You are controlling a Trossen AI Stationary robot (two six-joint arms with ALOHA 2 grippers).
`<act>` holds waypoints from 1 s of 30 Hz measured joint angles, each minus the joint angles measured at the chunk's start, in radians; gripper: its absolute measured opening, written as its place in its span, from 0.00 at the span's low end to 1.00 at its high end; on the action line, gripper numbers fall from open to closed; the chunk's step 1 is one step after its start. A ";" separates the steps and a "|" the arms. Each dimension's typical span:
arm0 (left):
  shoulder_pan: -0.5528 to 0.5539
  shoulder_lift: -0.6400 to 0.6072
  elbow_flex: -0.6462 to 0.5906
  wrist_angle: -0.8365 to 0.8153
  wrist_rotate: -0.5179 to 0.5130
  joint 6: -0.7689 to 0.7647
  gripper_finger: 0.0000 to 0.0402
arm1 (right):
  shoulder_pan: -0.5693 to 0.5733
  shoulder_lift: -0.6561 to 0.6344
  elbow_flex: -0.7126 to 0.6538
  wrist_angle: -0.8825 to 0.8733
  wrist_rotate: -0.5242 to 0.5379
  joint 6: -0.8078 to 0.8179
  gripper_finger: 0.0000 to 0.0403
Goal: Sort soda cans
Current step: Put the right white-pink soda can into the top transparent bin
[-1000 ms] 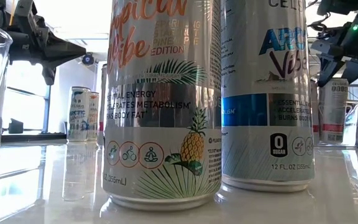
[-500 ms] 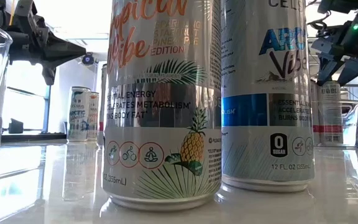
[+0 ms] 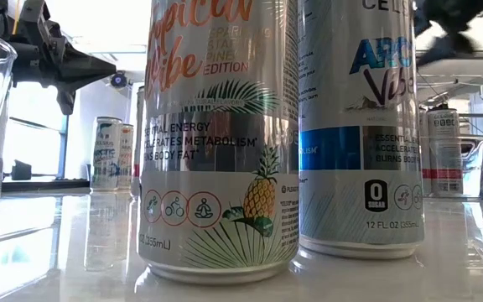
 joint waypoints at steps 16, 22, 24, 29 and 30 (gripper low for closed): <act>0.000 0.000 0.000 0.001 -0.029 0.009 0.00 | 0.199 0.723 -0.081 1.161 -0.451 -0.449 0.75; 0.000 0.000 0.000 0.000 -0.029 0.009 0.00 | 0.209 0.962 0.206 0.937 -0.473 -0.600 0.75; 0.000 0.000 0.000 -0.002 -0.029 0.009 0.00 | 0.211 1.023 0.291 0.895 -0.491 -0.637 0.75; 0.000 0.000 0.000 -0.009 -0.029 0.009 0.00 | 0.228 1.171 0.450 0.888 -0.596 -0.671 0.75; 0.000 0.000 0.000 -0.009 -0.029 0.009 0.00 | 0.232 1.202 0.479 0.888 -0.606 -0.671 0.75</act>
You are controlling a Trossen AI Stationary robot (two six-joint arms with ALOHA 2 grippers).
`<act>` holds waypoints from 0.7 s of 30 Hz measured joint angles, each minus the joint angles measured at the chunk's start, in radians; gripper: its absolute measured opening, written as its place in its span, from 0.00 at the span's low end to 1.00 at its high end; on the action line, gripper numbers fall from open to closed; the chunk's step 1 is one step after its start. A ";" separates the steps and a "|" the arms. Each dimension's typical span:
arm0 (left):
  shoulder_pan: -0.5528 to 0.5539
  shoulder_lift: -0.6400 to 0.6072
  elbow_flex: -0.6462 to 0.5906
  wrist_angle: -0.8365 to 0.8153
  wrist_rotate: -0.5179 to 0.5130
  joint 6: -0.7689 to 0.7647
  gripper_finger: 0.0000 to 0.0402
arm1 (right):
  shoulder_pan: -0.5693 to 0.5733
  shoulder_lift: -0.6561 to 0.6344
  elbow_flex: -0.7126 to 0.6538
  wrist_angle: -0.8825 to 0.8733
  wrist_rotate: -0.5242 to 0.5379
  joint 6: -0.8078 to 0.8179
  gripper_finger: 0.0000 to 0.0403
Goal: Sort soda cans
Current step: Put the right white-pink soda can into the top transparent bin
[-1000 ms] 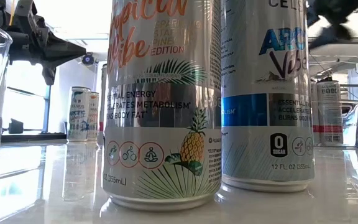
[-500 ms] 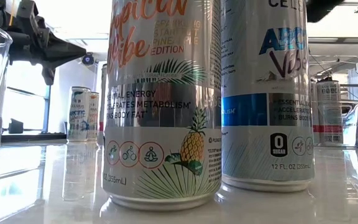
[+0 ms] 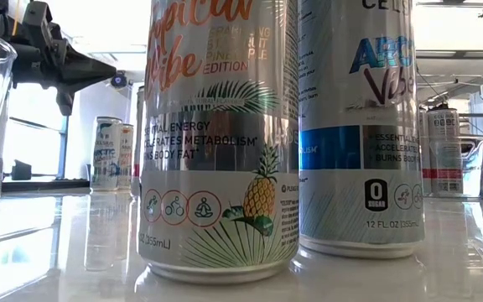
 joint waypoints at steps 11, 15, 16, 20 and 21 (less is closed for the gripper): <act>0.000 0.000 0.000 0.000 0.008 0.001 0.00 | 0.044 0.237 0.249 -0.060 -0.022 -0.023 0.75; 0.000 0.000 0.000 0.000 0.009 0.001 0.00 | 0.041 0.256 0.264 -0.078 -0.018 0.001 0.75; 0.000 0.000 0.000 0.000 0.009 0.001 0.00 | 0.041 0.259 0.263 -0.081 -0.018 0.000 0.75; 0.000 0.000 0.000 0.000 0.010 0.001 0.00 | 0.042 0.272 0.263 -0.082 -0.018 0.000 0.75; 0.000 0.000 0.000 0.000 0.011 0.001 0.00 | 0.042 0.277 0.263 -0.079 -0.015 -0.004 0.75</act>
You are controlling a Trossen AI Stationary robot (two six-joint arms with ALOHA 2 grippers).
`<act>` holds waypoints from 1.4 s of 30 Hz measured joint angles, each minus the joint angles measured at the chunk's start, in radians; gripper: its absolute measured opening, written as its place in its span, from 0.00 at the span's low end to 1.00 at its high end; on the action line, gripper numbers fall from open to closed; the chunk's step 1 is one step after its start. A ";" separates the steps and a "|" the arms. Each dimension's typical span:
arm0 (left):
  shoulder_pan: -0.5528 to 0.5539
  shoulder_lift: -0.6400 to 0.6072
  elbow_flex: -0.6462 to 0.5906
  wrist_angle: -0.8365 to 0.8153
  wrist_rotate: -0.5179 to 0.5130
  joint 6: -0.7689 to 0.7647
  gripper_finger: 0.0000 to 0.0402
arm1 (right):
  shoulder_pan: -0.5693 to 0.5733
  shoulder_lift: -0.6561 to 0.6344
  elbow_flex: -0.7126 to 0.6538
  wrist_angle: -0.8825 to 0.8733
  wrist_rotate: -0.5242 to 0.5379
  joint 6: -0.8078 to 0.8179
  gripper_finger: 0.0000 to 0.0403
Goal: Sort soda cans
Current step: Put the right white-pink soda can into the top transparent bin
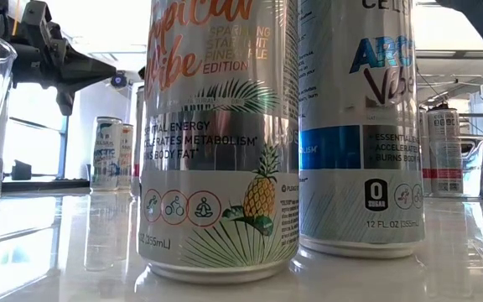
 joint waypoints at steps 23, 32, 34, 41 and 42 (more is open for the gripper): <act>0.000 0.000 0.000 -0.019 0.000 -0.002 0.00 | 0.002 0.010 -0.001 0.021 0.012 -0.038 0.75; 0.000 0.000 0.000 -0.022 0.000 -0.002 0.00 | 0.003 0.009 -0.002 0.042 0.012 -0.037 0.75; 0.000 0.000 0.000 -0.022 0.000 -0.002 0.00 | 0.003 0.004 -0.002 0.049 0.012 -0.038 0.75; 0.000 0.000 0.000 -0.022 0.000 -0.001 0.00 | 0.003 0.000 -0.002 0.068 0.013 -0.013 0.75; 0.000 0.000 0.000 -0.022 0.000 -0.001 0.00 | 0.003 0.000 -0.002 0.069 0.013 -0.014 0.75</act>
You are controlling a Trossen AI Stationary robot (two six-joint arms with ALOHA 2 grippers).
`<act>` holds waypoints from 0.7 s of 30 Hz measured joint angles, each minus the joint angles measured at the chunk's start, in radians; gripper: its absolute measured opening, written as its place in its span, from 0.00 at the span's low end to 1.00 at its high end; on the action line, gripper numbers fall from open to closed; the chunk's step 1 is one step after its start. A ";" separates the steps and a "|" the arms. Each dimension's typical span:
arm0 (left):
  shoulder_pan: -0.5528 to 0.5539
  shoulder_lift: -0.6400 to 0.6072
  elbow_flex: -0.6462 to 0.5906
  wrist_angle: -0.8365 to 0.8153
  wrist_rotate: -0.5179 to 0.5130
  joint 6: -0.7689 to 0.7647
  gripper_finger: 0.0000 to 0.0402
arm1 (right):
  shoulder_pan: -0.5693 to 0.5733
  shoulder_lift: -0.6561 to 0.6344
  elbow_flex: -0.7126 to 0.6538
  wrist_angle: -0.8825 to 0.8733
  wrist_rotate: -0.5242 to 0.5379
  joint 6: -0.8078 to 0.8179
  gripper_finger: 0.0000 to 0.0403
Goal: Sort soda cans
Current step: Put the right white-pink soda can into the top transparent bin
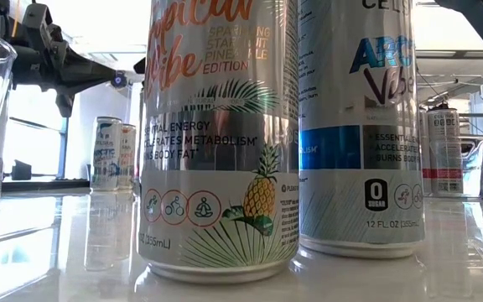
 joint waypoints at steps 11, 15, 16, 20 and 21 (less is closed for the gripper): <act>0.000 0.000 0.000 0.000 0.000 0.000 0.00 | -0.020 0.000 0.000 -0.040 0.004 -0.004 0.87; 0.000 0.000 0.000 0.000 0.000 0.000 0.00 | -0.017 0.000 0.000 -0.041 0.004 -0.016 0.88; 0.000 0.000 0.000 0.000 0.000 0.000 0.00 | -0.015 0.000 0.000 -0.044 0.004 -0.028 0.88; 0.000 0.000 0.000 0.000 0.000 0.000 0.00 | -0.003 0.000 -0.002 -0.060 0.017 -0.083 0.88; 0.000 0.000 0.000 0.000 0.000 0.000 0.00 | -0.001 0.000 -0.002 -0.065 0.022 -0.092 0.88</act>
